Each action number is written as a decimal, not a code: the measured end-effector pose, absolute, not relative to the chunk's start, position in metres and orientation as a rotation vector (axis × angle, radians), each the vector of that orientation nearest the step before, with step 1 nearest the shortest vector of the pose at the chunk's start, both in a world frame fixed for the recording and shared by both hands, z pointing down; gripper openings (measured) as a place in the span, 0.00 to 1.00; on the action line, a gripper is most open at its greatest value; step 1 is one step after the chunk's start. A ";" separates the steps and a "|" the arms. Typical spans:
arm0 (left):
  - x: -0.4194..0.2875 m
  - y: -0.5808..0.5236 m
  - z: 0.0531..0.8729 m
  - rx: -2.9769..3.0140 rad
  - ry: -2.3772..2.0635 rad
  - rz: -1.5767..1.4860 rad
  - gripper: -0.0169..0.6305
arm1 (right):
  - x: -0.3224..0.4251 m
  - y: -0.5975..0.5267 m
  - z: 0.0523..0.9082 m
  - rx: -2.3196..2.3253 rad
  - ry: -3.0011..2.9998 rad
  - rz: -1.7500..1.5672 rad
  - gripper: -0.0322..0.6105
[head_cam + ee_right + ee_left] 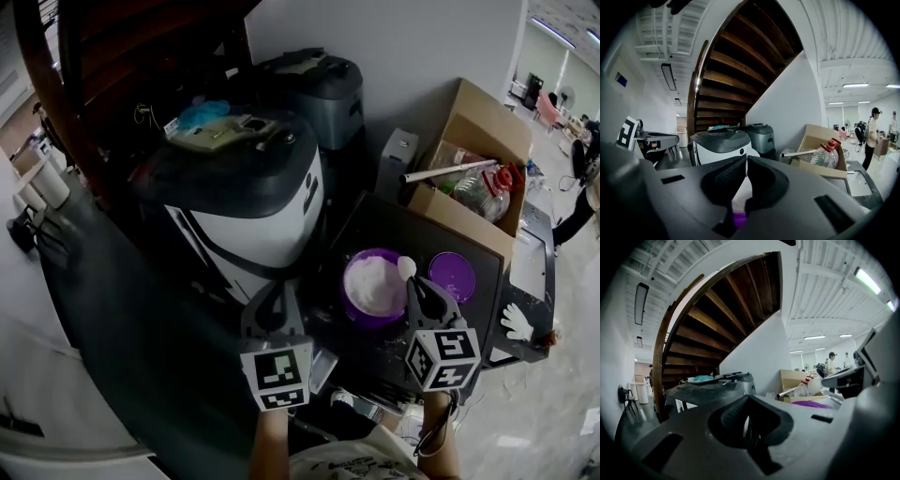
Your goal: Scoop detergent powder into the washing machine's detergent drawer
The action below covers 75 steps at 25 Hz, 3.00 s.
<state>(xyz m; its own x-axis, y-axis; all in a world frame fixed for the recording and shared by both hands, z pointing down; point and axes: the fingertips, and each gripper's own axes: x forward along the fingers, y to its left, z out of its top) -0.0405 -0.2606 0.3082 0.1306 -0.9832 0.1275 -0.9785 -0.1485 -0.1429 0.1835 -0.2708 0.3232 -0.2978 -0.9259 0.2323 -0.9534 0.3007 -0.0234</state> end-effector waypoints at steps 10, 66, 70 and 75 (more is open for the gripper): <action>-0.028 -0.292 0.332 -2.333 2.082 -0.384 0.03 | 0.190 -0.303 0.355 1.555 -2.373 0.356 0.08; -0.017 -0.329 0.371 -2.542 1.891 -0.514 0.03 | 0.161 -0.338 0.434 1.155 -1.925 0.558 0.08; -0.017 -0.327 0.370 -2.541 1.896 -0.510 0.03 | 0.157 -0.334 0.435 1.129 -1.936 0.588 0.08; -0.017 -0.325 0.368 -2.534 1.903 -0.509 0.03 | 0.156 -0.332 0.437 1.102 -1.951 0.640 0.08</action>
<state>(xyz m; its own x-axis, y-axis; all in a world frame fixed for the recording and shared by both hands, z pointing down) -0.0170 -0.3253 0.3682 0.2478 -0.9242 0.2905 -0.9458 -0.2957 -0.1339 0.1559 -0.3324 0.4365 -0.3109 -0.4694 0.8264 -0.8677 0.4950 -0.0453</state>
